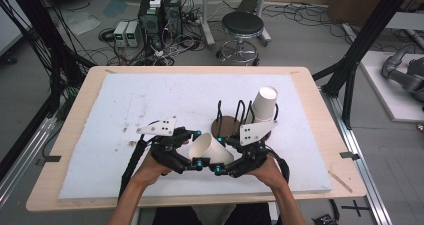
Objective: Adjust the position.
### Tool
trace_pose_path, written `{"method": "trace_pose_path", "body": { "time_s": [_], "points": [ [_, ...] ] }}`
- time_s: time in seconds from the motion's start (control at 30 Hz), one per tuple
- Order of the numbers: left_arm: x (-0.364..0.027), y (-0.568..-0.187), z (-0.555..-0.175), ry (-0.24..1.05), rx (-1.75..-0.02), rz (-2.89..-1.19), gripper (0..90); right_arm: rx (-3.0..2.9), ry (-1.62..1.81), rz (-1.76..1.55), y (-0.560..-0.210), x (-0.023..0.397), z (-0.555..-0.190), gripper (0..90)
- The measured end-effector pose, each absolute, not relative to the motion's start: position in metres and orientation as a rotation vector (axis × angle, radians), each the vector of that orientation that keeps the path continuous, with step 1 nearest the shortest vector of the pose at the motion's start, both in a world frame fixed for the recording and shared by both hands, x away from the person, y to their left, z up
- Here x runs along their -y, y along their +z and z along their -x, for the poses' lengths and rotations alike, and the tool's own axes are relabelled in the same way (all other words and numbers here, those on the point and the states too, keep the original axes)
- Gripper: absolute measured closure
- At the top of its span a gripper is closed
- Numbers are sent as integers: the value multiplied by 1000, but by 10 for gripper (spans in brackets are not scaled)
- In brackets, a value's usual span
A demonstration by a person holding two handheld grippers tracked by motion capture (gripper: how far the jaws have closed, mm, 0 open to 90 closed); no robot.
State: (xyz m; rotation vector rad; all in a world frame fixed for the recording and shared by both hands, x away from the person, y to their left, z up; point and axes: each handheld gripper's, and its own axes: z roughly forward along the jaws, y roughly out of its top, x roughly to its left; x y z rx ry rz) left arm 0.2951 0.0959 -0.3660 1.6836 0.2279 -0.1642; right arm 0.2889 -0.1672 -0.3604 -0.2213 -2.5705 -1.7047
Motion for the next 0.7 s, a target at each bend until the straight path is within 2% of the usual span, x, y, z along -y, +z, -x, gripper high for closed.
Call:
{"method": "trace_pose_path", "body": {
  "time_s": [0.7],
  "points": [
    [-98,-364,-293,-138,-238,-1685,281,2564,-1706,222,-363,166,-289,353]
  ]
}}
